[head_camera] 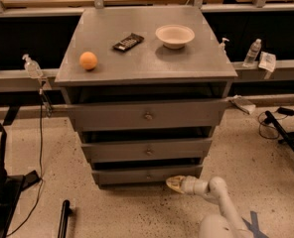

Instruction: Close bottom drawer

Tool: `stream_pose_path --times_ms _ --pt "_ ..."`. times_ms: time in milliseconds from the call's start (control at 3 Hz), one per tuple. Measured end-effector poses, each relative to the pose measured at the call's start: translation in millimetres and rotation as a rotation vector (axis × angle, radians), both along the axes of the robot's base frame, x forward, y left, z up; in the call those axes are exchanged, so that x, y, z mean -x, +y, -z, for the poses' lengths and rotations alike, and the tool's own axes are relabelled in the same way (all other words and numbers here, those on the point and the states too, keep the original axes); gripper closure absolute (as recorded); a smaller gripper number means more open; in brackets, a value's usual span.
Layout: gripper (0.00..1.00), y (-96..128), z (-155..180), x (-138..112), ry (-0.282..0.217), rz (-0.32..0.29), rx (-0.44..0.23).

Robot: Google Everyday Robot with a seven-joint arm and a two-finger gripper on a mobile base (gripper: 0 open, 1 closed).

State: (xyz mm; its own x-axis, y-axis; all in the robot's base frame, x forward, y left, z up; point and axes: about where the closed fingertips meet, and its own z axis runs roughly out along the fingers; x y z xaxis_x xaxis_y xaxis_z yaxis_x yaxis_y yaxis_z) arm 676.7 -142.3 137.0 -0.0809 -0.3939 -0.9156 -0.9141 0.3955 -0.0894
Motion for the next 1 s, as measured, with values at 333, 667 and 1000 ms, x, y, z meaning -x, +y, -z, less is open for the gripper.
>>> stream_pose_path --times_ms 333,667,1000 --pt "1.00 -29 -4 21 0.035 0.016 -0.047" --pt "1.00 -58 -8 34 0.092 0.064 -0.089" --pt "1.00 -100 -16 43 0.136 0.156 -0.137"
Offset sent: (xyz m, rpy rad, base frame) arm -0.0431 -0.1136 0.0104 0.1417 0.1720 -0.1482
